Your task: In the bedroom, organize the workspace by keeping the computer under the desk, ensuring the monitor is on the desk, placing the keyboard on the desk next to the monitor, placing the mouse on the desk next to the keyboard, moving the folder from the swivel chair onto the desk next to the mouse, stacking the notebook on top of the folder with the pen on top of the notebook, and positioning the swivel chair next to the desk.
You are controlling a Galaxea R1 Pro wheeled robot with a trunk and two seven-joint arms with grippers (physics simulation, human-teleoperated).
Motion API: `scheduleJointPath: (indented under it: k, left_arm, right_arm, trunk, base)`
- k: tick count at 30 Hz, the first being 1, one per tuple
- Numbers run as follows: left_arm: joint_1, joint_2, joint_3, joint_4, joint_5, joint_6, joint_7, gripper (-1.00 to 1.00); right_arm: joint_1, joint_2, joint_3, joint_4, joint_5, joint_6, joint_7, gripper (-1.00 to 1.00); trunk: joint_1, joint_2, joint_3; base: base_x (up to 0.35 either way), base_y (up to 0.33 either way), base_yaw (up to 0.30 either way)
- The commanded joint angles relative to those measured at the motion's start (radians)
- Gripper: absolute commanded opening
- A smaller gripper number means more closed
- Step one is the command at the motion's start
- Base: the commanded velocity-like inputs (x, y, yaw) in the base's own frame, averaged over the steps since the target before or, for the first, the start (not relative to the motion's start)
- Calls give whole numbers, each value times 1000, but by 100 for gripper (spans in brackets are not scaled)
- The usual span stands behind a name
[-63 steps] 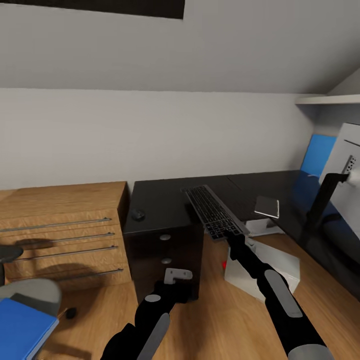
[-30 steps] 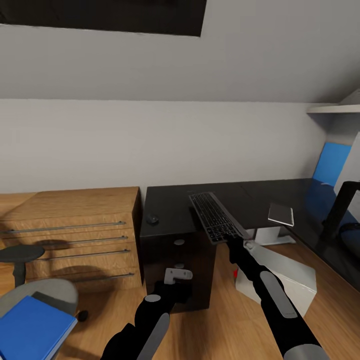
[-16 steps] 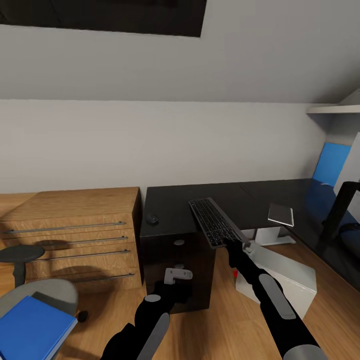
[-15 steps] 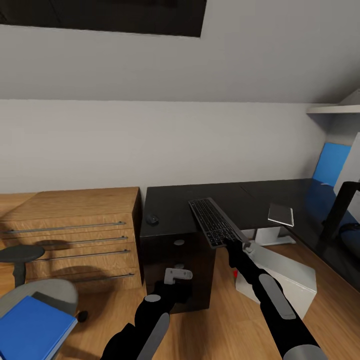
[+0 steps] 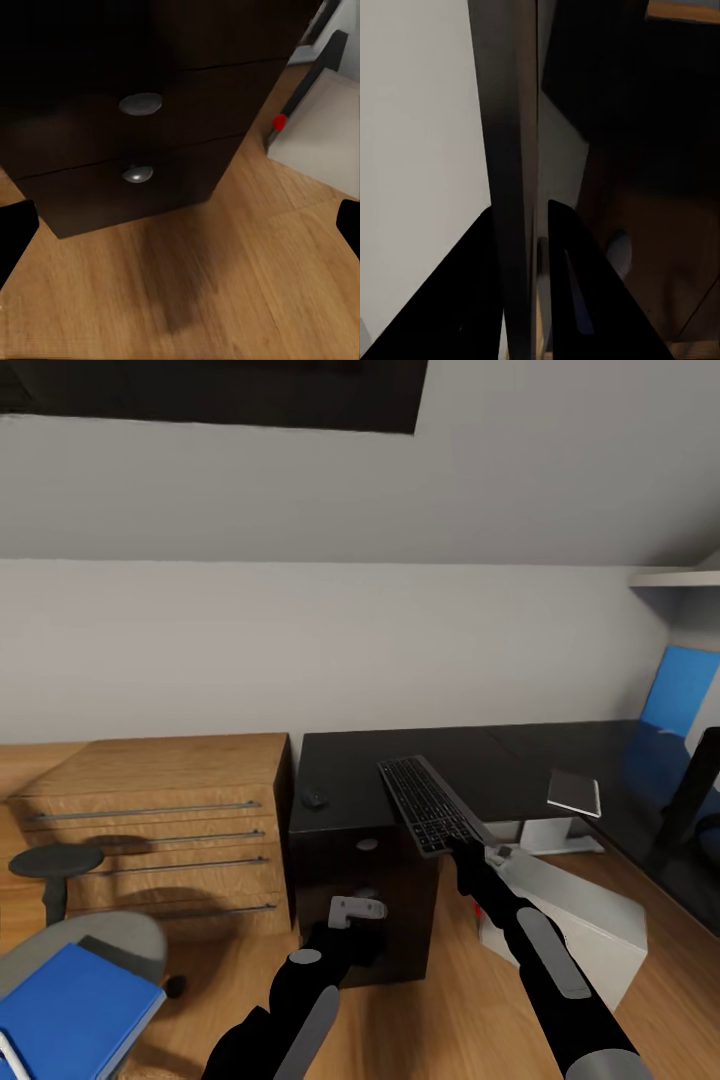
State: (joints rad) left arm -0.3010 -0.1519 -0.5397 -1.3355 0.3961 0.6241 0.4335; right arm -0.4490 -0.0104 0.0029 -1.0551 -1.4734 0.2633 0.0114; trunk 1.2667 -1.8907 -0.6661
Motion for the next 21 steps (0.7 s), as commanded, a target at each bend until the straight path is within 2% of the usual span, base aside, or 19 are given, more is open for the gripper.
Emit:
scheduleJointPath:
  k: [1, 5, 12, 21]
  left_arm:
    - [-1, 0, -2, -1, 11, 2, 10, 100]
    - [-1, 0, -2, -1, 10, 2, 10, 100]
    - [-1, 0, -2, -1, 10, 1, 10, 100]
    - [-1, 0, -2, -1, 10, 2, 10, 100]
  right_arm:
    - [0, -1, 2, 1, -3, 3, 2, -100]
    - [0, 0, 1, 1, -4, 3, 2, -100]
    - [0, 16, -4, 1, -2, 4, 3, -100]
    - [1, 16, -12, 1, -1, 5, 4, -100]
  trunk:
    - [0, 0, -1]
    - [0, 0, -1]
    - [0, 0, -1]
    - [0, 0, -1]
  base:
    - [0, 0, 260]
    - [0, 0, 268]
    - [0, 0, 270]
    - [0, 0, 56]
